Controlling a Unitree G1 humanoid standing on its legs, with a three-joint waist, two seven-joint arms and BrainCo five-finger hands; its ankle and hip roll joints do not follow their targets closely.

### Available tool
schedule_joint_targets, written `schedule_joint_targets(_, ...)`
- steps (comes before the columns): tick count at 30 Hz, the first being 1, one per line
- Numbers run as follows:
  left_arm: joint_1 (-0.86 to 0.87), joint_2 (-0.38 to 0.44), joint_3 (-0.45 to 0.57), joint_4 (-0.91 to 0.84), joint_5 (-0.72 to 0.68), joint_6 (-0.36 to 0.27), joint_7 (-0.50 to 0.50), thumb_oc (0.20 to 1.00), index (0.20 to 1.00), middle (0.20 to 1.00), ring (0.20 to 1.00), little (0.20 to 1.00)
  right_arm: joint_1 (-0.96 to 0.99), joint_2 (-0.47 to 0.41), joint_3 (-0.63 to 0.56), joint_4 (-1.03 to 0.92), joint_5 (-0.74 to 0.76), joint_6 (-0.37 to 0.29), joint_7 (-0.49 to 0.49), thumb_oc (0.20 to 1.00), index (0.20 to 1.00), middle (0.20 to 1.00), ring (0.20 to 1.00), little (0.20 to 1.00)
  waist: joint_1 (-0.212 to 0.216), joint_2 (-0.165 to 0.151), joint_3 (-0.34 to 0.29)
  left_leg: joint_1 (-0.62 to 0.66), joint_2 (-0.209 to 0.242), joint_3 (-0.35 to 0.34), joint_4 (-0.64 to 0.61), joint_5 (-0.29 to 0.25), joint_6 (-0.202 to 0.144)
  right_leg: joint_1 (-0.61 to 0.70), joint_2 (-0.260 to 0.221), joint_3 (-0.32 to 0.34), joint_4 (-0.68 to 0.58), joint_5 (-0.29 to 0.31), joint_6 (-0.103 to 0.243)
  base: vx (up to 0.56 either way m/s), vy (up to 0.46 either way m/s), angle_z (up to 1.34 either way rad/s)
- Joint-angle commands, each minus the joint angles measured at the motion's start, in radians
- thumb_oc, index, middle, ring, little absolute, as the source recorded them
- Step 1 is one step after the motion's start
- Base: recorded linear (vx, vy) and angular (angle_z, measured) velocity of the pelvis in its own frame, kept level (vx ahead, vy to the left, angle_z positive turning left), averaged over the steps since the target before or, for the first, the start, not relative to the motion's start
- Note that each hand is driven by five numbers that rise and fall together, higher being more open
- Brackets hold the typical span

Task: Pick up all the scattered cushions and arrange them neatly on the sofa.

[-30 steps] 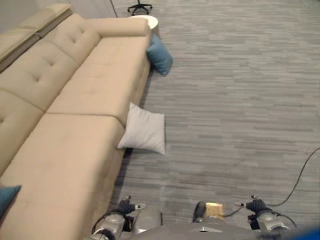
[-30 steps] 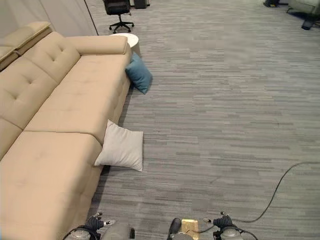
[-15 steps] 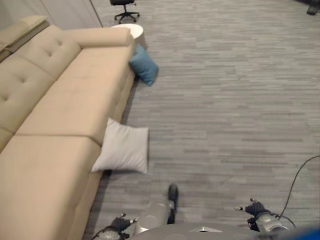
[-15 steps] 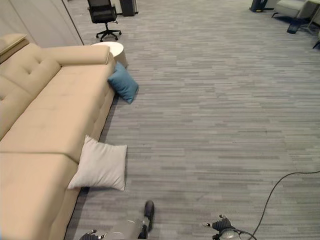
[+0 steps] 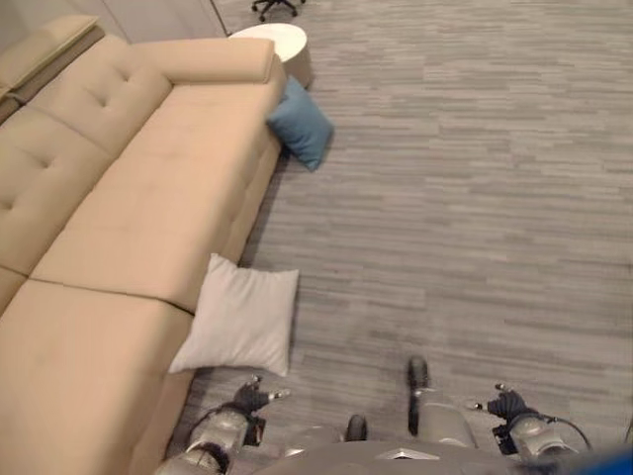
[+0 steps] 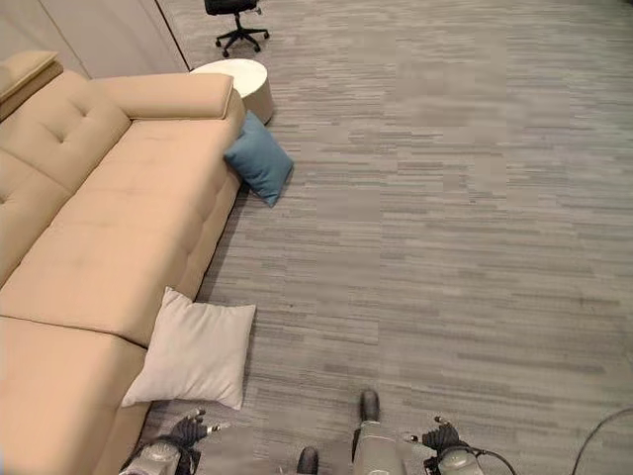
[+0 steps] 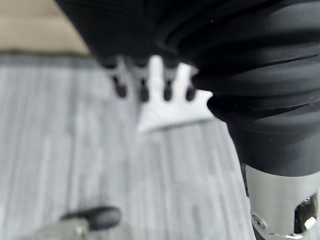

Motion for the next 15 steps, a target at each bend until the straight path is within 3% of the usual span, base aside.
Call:
schedule_joint_targets(1, -0.01, -0.011, 0.003, 0.006, -0.013, -0.014, 0.023, 1.0, 1.0, 1.0, 1.0, 1.0, -0.027, -0.054, -0.034, -0.001, 0.01, -0.022, -0.01, 1.0, 1.0, 1.0, 1.0, 1.0, 0.028, 0.004, -0.015, -0.114, -0.048, 0.097, 0.104, 0.049, -0.083, 0.154, 0.01, -0.073, -0.118, 0.056, 0.007, 0.19, -0.157, 1.32)
schedule_joint_targets(2, -0.01, -0.011, 0.003, 0.006, -0.013, -0.014, 0.023, 1.0, 1.0, 1.0, 1.0, 1.0, -0.027, -0.054, -0.034, -0.001, 0.01, -0.022, -0.01, 1.0, 1.0, 1.0, 1.0, 1.0, 0.026, 0.005, -0.015, -0.116, -0.048, 0.095, 0.109, 0.046, -0.083, 0.155, 0.01, -0.076, -0.119, 0.056, 0.007, 0.06, -0.089, 0.77)
schedule_joint_targets(3, -0.013, -0.014, 0.0, 0.003, -0.018, -0.015, 0.024, 1.0, 1.0, 1.0, 1.0, 1.0, -0.025, -0.059, -0.038, -0.003, 0.02, -0.025, -0.015, 1.0, 1.0, 1.0, 1.0, 1.0, 0.028, -0.001, -0.007, -0.156, -0.036, 0.138, 0.178, 0.046, -0.103, 0.175, -0.005, -0.111, -0.123, 0.05, 0.002, 0.06, -0.119, 1.09)
schedule_joint_targets(4, -0.022, -0.016, -0.009, -0.006, -0.019, -0.015, 0.026, 1.0, 1.0, 1.0, 1.0, 1.0, -0.03, -0.067, -0.041, -0.012, 0.043, -0.029, -0.02, 1.0, 1.0, 1.0, 1.0, 1.0, 0.03, -0.014, 0.009, -0.256, -0.001, 0.24, 0.299, 0.053, -0.114, 0.207, -0.027, -0.165, -0.133, 0.03, -0.011, 0.06, -0.119, 1.01)
schedule_joint_targets(5, -0.022, -0.016, -0.009, -0.006, -0.019, -0.015, 0.026, 1.0, 1.0, 1.0, 1.0, 1.0, -0.03, -0.067, -0.041, -0.012, 0.043, -0.029, -0.02, 1.0, 1.0, 1.0, 1.0, 1.0, 0.03, -0.014, 0.009, -0.256, -0.001, 0.24, 0.299, 0.053, -0.114, 0.207, -0.027, -0.165, -0.133, 0.03, -0.011, 0.04, -0.183, 1.41)
schedule_joint_targets(6, -0.031, -0.017, -0.016, -0.014, -0.019, -0.015, 0.026, 1.0, 1.0, 1.0, 1.0, 1.0, -0.027, -0.069, -0.046, -0.025, 0.064, -0.036, -0.022, 1.0, 1.0, 1.0, 1.0, 1.0, 0.034, -0.023, 0.018, -0.312, 0.059, 0.352, 0.325, 0.046, -0.11, 0.243, -0.042, -0.246, -0.149, 0.002, -0.021, 0.03, -0.138, 1.31)
schedule_joint_targets(9, -0.028, -0.019, -0.024, -0.017, -0.01, -0.013, 0.021, 1.0, 1.0, 1.0, 1.0, 1.0, -0.011, -0.066, -0.062, -0.04, 0.078, -0.039, -0.024, 1.0, 1.0, 1.0, 1.0, 1.0, 0.028, -0.024, 0.01, -0.339, 0.102, 0.458, 0.265, 0.077, -0.109, 0.276, -0.048, -0.332, -0.17, -0.012, -0.023, 0.07, -0.081, 1.55)
schedule_joint_targets(10, -0.026, -0.019, -0.026, -0.017, -0.003, -0.011, 0.017, 1.0, 1.0, 1.0, 1.0, 1.0, -0.004, -0.065, -0.07, -0.044, 0.084, -0.041, -0.024, 1.0, 1.0, 1.0, 1.0, 1.0, 0.025, -0.019, 0.004, -0.345, 0.119, 0.499, 0.238, 0.08, -0.128, 0.299, -0.042, -0.355, -0.176, -0.034, -0.015, 0.15, -0.019, 1.79)
schedule_joint_targets(12, -0.023, -0.019, -0.027, -0.016, 0.01, -0.009, 0.014, 1.0, 1.0, 1.0, 1.0, 1.0, 0.004, -0.063, -0.081, -0.057, 0.084, -0.041, -0.029, 1.0, 1.0, 1.0, 1.0, 1.0, 0.018, -0.017, -0.003, -0.37, 0.146, 0.581, 0.174, 0.148, -0.148, 0.321, -0.045, -0.411, -0.175, -0.055, -0.017, 0.18, 0.051, 1.59)
schedule_joint_targets(14, 0.004, -0.016, -0.008, 0.007, 0.011, -0.004, 0.014, 1.0, 1.0, 1.0, 1.0, 1.0, 0.008, -0.058, -0.077, -0.065, 0.07, -0.04, -0.021, 1.0, 1.0, 1.0, 1.0, 1.0, 0.039, -0.005, -0.011, -0.334, 0.131, 0.535, 0.09, 0.172, -0.143, 0.34, -0.055, -0.457, -0.112, -0.086, -0.011, 0.26, 0.167, 1.05)
schedule_joint_targets(15, 0.02, -0.011, 0.007, 0.024, 0.021, 0.003, 0.015, 1.0, 1.0, 1.0, 1.0, 1.0, 0.007, -0.051, -0.081, -0.073, 0.057, -0.038, -0.016, 1.0, 1.0, 1.0, 1.0, 1.0, 0.046, -0.001, -0.021, -0.299, 0.105, 0.495, 0.057, 0.165, -0.125, 0.337, -0.09, -0.474, -0.027, -0.11, -0.003, 0.31, 0.314, 0.43)
